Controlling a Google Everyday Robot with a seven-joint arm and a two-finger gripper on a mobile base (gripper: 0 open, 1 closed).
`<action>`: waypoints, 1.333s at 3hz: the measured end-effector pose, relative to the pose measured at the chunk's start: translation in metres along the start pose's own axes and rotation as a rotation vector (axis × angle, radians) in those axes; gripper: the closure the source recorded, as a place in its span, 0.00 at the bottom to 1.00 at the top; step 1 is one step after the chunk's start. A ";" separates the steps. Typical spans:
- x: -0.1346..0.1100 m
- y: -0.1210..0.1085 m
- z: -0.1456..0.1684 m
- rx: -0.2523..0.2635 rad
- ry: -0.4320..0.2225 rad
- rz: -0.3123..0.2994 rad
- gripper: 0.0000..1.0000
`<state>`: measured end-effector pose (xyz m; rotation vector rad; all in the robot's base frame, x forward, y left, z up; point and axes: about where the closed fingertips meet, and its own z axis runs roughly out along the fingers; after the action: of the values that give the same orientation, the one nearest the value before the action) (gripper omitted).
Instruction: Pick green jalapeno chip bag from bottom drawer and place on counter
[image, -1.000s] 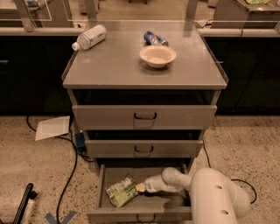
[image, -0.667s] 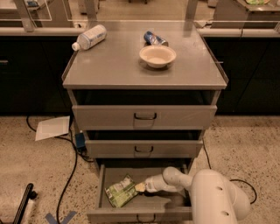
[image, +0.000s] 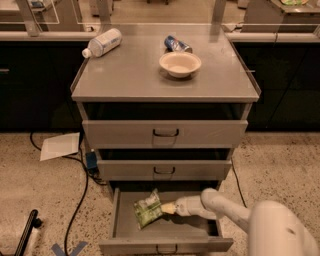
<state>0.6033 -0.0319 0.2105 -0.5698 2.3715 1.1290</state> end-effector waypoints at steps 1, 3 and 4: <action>-0.007 0.023 -0.067 0.002 -0.112 0.013 1.00; -0.021 0.067 -0.164 -0.040 -0.192 0.002 1.00; -0.021 0.067 -0.164 -0.040 -0.192 0.002 1.00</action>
Offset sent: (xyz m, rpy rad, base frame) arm -0.0644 -0.1108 0.1642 0.1518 -0.1171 -0.1490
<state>0.5485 -0.1197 0.3554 -0.4508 2.1906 1.1790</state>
